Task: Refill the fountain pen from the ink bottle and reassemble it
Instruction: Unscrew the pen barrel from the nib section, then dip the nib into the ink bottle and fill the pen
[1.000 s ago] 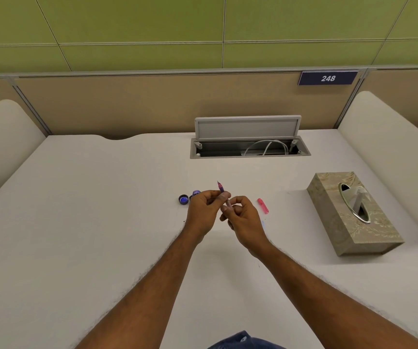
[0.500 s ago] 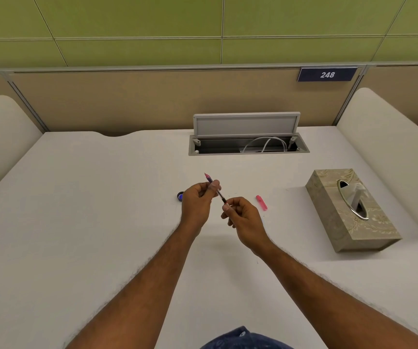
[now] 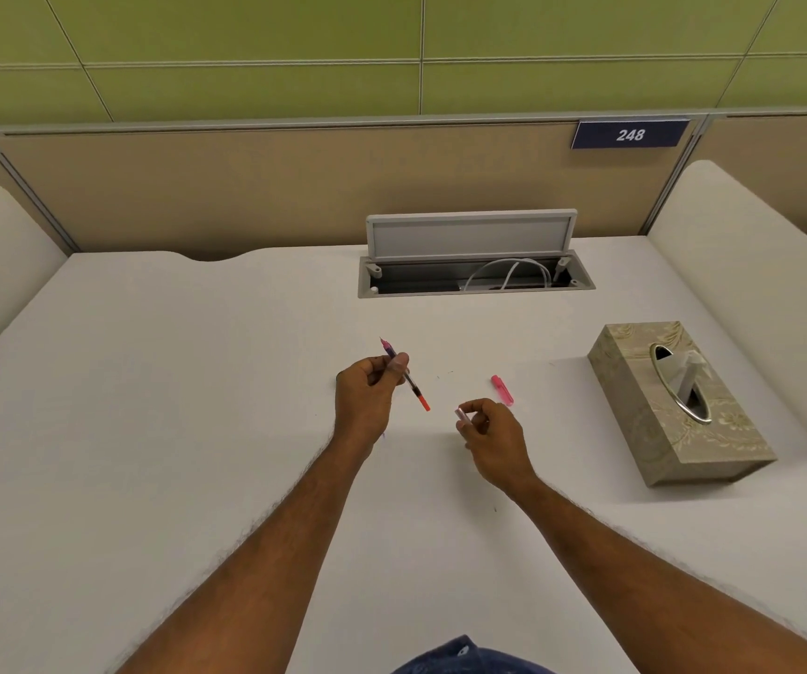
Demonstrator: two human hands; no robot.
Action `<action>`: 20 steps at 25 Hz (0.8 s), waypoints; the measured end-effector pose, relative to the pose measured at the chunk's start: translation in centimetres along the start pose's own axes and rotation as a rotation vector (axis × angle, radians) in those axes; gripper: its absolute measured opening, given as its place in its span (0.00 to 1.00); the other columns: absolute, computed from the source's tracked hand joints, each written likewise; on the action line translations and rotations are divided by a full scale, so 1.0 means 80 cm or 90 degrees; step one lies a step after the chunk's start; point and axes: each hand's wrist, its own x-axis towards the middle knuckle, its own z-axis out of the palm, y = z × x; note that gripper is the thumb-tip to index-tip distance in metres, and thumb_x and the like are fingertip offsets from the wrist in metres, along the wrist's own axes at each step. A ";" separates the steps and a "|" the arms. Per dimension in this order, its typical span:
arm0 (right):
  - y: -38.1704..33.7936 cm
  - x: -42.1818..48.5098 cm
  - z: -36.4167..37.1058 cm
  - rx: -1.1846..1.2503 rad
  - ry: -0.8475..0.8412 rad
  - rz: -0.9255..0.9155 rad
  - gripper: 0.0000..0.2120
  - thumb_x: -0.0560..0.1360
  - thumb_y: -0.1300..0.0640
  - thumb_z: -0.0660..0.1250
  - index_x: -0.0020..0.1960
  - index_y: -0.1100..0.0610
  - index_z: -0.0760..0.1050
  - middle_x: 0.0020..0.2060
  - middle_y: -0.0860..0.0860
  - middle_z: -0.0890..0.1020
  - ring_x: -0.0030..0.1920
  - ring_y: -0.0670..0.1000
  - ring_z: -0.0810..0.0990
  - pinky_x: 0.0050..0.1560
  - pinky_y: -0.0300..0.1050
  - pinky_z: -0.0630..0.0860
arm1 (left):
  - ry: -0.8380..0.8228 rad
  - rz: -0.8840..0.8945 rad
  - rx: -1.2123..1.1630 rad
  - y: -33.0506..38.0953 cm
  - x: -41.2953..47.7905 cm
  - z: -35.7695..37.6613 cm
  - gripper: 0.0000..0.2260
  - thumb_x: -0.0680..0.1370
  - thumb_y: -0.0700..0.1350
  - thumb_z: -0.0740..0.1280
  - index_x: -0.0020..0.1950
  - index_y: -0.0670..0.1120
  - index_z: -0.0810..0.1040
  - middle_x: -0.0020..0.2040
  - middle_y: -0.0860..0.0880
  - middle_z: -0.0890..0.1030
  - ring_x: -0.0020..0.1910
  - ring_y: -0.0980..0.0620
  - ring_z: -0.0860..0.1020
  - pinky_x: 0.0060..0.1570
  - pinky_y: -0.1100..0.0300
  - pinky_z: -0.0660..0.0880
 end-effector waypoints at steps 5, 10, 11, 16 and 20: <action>0.026 0.026 -0.002 -0.136 0.048 0.010 0.04 0.75 0.55 0.67 0.48 0.54 0.79 0.40 0.49 0.81 0.43 0.49 0.79 0.46 0.45 0.76 | -0.029 0.006 0.027 -0.020 0.006 -0.006 0.09 0.76 0.48 0.70 0.49 0.43 0.82 0.41 0.51 0.84 0.46 0.49 0.83 0.51 0.59 0.76; 0.022 0.059 0.007 -0.209 0.040 0.003 0.05 0.75 0.56 0.64 0.44 0.55 0.77 0.38 0.47 0.81 0.70 0.45 0.70 0.50 0.45 0.77 | -0.044 0.008 0.040 -0.032 0.015 -0.002 0.12 0.76 0.48 0.70 0.52 0.40 0.82 0.38 0.56 0.80 0.46 0.50 0.83 0.47 0.66 0.75; 0.020 0.066 0.008 -0.232 0.042 -0.001 0.05 0.75 0.56 0.63 0.44 0.55 0.77 0.39 0.47 0.81 0.68 0.47 0.72 0.50 0.45 0.77 | -0.049 0.007 0.043 -0.035 0.017 -0.002 0.11 0.76 0.48 0.70 0.52 0.41 0.82 0.39 0.54 0.82 0.46 0.51 0.83 0.46 0.70 0.74; 0.010 0.092 0.014 -0.330 0.042 0.007 0.09 0.77 0.52 0.61 0.48 0.56 0.78 0.46 0.51 0.80 0.48 0.54 0.78 0.47 0.49 0.76 | -0.063 -0.005 0.061 -0.045 0.025 0.001 0.10 0.75 0.49 0.71 0.50 0.43 0.83 0.44 0.48 0.84 0.47 0.51 0.83 0.45 0.71 0.72; 0.012 0.100 0.018 -0.330 0.035 0.004 0.10 0.77 0.51 0.61 0.47 0.56 0.77 0.45 0.52 0.80 0.46 0.54 0.79 0.47 0.49 0.77 | -0.067 -0.014 0.063 -0.051 0.029 0.003 0.09 0.75 0.49 0.71 0.50 0.45 0.82 0.44 0.49 0.84 0.47 0.52 0.83 0.45 0.71 0.72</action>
